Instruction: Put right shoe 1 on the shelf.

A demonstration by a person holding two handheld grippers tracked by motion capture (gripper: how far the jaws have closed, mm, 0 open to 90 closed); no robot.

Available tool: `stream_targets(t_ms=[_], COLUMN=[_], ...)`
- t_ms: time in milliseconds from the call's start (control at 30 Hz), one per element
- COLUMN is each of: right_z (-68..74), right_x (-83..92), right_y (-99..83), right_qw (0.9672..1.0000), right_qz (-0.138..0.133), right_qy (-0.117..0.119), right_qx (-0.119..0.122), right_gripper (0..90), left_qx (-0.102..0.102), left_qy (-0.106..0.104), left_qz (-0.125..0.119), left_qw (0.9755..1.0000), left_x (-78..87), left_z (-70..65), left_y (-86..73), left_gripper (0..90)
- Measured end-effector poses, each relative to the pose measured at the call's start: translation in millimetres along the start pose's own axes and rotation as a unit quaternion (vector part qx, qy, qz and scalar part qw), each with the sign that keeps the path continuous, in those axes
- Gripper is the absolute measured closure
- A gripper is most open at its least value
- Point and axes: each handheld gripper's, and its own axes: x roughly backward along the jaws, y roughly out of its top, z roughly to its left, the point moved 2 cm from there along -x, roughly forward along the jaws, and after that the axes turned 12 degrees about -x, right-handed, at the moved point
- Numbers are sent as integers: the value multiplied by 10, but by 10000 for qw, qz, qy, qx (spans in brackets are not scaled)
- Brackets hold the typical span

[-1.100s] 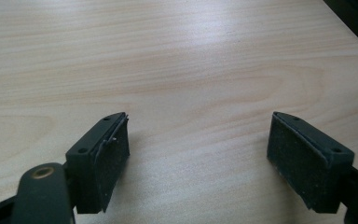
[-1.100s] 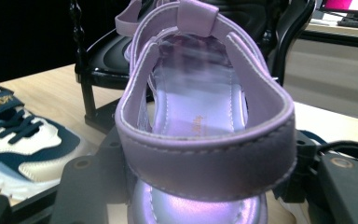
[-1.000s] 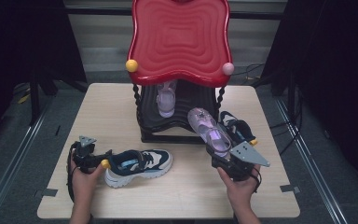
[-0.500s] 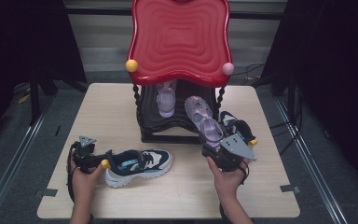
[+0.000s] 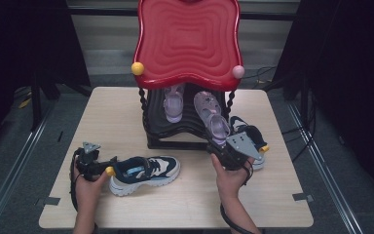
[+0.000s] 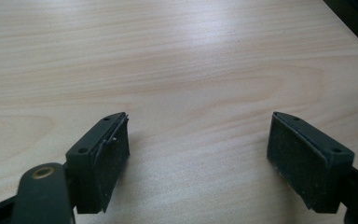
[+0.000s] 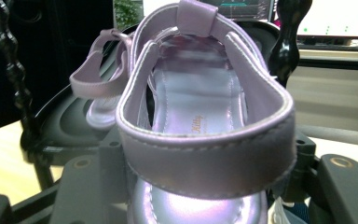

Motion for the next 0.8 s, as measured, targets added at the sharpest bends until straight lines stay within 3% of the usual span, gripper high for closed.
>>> stream_targets(t_ms=[333, 800], right_z=[87, 217], right_x=[-162, -389], right_y=[3, -24], right_qw=[9996, 9988], right_qz=[-148, -244], right_qy=[-230, -421], right_qx=[-69, 78], right_gripper=[367, 367], left_qx=[-4, -7], left_qy=[-4, -6], left_qz=[1, 0], left_qw=[10000, 10000], left_x=[0, 0], left_z=[0, -1], left_y=[0, 0], left_gripper=[205, 205])
